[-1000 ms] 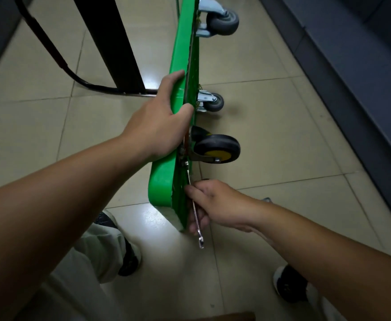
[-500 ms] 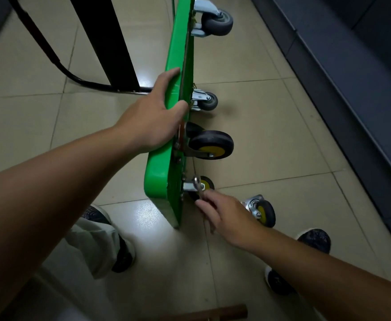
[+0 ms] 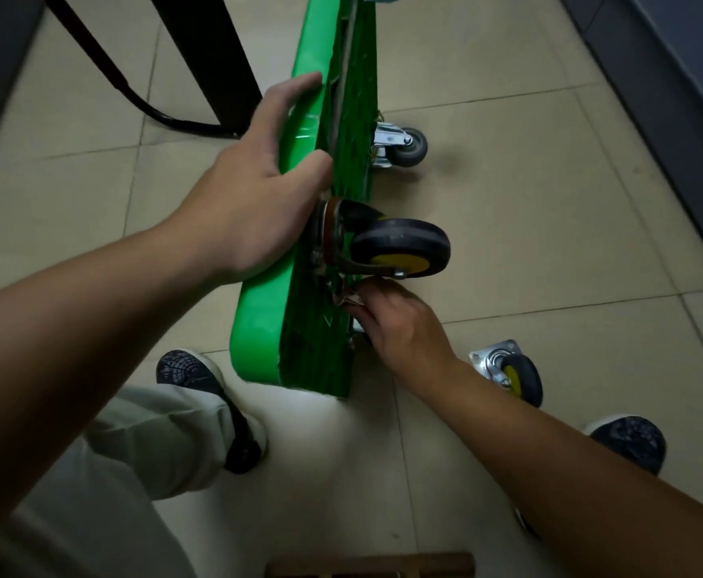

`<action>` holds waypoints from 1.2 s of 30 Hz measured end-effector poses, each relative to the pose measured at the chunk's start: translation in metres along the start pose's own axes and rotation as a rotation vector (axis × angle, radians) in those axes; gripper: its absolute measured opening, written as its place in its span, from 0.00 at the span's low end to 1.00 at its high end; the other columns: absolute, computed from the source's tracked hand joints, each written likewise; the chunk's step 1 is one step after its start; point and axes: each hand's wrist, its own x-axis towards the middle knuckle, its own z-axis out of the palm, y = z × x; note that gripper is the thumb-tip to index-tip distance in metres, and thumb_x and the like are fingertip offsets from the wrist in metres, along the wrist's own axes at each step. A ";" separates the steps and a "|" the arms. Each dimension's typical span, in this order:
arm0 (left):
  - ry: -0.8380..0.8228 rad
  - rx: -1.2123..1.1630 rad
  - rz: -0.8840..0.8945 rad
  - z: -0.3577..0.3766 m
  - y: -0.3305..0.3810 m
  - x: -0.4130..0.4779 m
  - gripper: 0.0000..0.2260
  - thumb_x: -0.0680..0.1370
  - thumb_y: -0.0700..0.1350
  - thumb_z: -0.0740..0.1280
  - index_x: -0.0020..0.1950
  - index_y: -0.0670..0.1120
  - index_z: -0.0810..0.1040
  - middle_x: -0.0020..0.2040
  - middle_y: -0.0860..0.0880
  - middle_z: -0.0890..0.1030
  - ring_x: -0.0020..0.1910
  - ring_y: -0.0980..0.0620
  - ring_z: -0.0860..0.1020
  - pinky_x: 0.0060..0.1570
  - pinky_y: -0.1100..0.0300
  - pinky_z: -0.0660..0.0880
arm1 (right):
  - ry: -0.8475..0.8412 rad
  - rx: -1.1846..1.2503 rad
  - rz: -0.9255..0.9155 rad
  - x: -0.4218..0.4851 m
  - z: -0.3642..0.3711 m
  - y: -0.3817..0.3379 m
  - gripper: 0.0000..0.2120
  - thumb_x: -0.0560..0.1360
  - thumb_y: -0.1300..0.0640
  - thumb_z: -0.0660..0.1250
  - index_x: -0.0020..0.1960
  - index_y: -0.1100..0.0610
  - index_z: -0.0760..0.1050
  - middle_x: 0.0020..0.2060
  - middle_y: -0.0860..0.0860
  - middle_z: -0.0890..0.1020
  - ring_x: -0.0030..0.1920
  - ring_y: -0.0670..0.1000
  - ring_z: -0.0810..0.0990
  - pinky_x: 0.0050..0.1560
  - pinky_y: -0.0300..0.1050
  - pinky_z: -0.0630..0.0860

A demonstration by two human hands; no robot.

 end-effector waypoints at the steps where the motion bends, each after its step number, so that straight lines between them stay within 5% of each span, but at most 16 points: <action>1: 0.000 -0.001 0.003 0.000 0.000 0.000 0.27 0.83 0.49 0.61 0.78 0.67 0.56 0.50 0.60 0.74 0.38 0.51 0.79 0.41 0.48 0.79 | 0.000 0.000 -0.014 0.001 0.001 0.001 0.09 0.80 0.55 0.65 0.56 0.59 0.76 0.42 0.58 0.83 0.41 0.59 0.81 0.38 0.49 0.78; 8: 0.021 -0.007 0.001 0.001 0.001 -0.001 0.27 0.83 0.48 0.61 0.78 0.67 0.57 0.50 0.64 0.72 0.38 0.54 0.78 0.43 0.48 0.80 | -0.144 0.147 0.061 0.010 0.003 -0.002 0.11 0.81 0.53 0.62 0.57 0.58 0.77 0.47 0.56 0.83 0.46 0.56 0.81 0.41 0.46 0.77; 15: 0.026 -0.004 -0.004 0.002 0.002 -0.002 0.26 0.82 0.51 0.60 0.77 0.68 0.57 0.51 0.59 0.76 0.41 0.49 0.80 0.48 0.42 0.80 | -0.395 0.394 0.337 0.006 -0.019 -0.032 0.06 0.83 0.52 0.60 0.52 0.53 0.74 0.39 0.45 0.75 0.41 0.49 0.76 0.41 0.47 0.73; 19: 0.020 0.005 -0.011 0.002 0.004 -0.002 0.26 0.81 0.52 0.60 0.76 0.69 0.57 0.56 0.49 0.77 0.47 0.44 0.80 0.53 0.42 0.79 | -0.500 0.444 0.459 0.009 -0.038 -0.056 0.13 0.84 0.53 0.60 0.41 0.46 0.68 0.33 0.42 0.73 0.35 0.39 0.75 0.38 0.33 0.68; 24: 0.022 -0.014 -0.017 0.002 0.005 -0.004 0.26 0.80 0.52 0.59 0.77 0.67 0.56 0.57 0.48 0.77 0.51 0.42 0.80 0.58 0.45 0.77 | -0.850 0.943 0.929 0.038 -0.079 -0.088 0.17 0.86 0.48 0.52 0.47 0.56 0.72 0.33 0.55 0.82 0.35 0.55 0.85 0.36 0.45 0.81; 27: 0.013 -0.005 -0.021 0.001 0.006 -0.005 0.27 0.81 0.52 0.59 0.78 0.66 0.56 0.56 0.47 0.77 0.51 0.41 0.79 0.57 0.47 0.76 | -0.855 1.166 1.090 0.049 -0.093 -0.097 0.19 0.86 0.47 0.52 0.48 0.61 0.70 0.32 0.54 0.81 0.34 0.56 0.84 0.35 0.46 0.81; 32: -0.023 0.007 0.002 -0.002 0.005 -0.004 0.27 0.82 0.51 0.59 0.79 0.65 0.53 0.57 0.47 0.77 0.48 0.45 0.79 0.55 0.47 0.77 | -0.773 0.925 1.011 0.016 -0.086 -0.094 0.18 0.87 0.48 0.50 0.51 0.61 0.69 0.37 0.57 0.76 0.33 0.54 0.81 0.33 0.39 0.77; 36: -0.018 0.020 0.004 -0.002 0.003 -0.002 0.27 0.82 0.52 0.59 0.79 0.65 0.53 0.56 0.47 0.77 0.47 0.45 0.79 0.53 0.48 0.77 | -0.609 0.229 0.521 -0.020 -0.074 -0.059 0.14 0.85 0.49 0.57 0.53 0.59 0.72 0.41 0.54 0.79 0.41 0.57 0.80 0.42 0.52 0.78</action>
